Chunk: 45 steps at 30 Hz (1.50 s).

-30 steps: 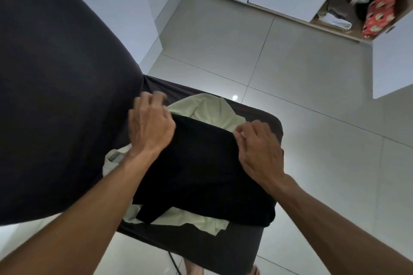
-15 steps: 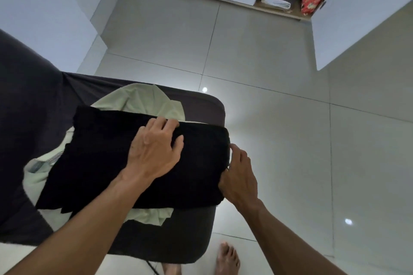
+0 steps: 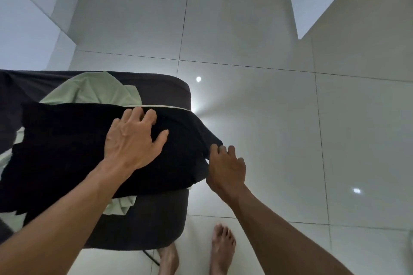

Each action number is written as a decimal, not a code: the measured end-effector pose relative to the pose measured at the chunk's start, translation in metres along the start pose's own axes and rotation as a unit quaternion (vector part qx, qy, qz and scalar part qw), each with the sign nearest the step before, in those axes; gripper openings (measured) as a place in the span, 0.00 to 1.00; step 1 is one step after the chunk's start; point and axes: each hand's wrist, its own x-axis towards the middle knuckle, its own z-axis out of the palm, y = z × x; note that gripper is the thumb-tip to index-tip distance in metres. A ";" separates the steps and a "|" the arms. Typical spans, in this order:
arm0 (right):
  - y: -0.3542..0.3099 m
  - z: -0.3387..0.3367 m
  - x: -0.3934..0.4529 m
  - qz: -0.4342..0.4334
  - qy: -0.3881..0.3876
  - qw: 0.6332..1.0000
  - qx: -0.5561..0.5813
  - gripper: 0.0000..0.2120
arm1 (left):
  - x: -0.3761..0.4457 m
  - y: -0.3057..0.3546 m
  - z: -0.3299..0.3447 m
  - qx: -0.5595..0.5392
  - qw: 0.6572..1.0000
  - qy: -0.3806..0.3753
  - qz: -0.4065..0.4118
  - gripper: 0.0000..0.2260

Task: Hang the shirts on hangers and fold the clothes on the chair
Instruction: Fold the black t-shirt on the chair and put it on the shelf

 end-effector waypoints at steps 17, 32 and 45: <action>-0.013 -0.018 0.027 -0.076 0.233 0.968 0.047 0.02 | -0.028 0.007 -0.004 0.009 0.992 -0.037 0.116 0.10; -0.049 -0.006 -0.017 0.079 -0.010 0.976 0.203 0.27 | -0.017 0.008 -0.022 0.033 0.971 -0.211 0.105 0.10; -0.136 -0.039 -0.030 -0.254 0.098 0.959 0.076 0.22 | -0.089 -0.054 -0.049 -0.022 0.992 -0.103 -0.072 0.24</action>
